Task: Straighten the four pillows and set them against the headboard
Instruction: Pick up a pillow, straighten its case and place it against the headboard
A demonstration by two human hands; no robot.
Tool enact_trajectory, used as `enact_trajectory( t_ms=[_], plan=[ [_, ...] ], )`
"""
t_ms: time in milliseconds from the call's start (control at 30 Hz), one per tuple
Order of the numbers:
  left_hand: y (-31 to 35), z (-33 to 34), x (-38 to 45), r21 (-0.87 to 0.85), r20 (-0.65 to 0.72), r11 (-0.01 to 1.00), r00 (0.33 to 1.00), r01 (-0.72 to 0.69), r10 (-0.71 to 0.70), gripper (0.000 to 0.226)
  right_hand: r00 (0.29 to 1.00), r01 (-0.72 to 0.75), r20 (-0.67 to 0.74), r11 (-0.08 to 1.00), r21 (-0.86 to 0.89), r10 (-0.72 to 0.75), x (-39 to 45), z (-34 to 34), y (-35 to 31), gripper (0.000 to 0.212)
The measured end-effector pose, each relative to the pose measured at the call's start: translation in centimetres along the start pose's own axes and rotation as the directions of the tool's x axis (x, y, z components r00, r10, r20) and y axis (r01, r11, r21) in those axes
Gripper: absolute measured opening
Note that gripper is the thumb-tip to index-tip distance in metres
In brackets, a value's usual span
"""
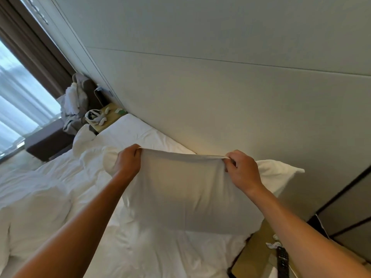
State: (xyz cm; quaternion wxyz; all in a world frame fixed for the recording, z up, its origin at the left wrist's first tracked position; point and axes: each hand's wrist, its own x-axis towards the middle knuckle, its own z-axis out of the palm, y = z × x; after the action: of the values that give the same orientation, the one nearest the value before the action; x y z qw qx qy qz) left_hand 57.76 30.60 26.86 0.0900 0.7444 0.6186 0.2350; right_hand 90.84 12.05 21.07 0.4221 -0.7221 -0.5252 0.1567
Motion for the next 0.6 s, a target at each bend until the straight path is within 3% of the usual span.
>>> enact_trajectory(
  t_ms=[200,433,600],
  plan=[
    [-0.3,3.2,3.4,-0.029,0.104,0.999,0.994,-0.03,0.033,0.027,0.997,-0.064,-0.044,0.995,-0.08,0.06,1.7,0.4,-0.1,0.029],
    [-1.7,10.5,3.1,0.019,0.349,0.995,0.933,-0.099,0.086,0.03,0.933,-0.349,0.02,0.915,-0.202,0.36,0.2,3.8,5.4,0.034],
    [-2.1,14.5,4.6,-0.024,0.416,0.987,0.896,-0.159,0.155,0.034,0.914,-0.406,-0.086,0.88,-0.245,0.398,-0.6,5.6,7.1,0.036]
  ],
)
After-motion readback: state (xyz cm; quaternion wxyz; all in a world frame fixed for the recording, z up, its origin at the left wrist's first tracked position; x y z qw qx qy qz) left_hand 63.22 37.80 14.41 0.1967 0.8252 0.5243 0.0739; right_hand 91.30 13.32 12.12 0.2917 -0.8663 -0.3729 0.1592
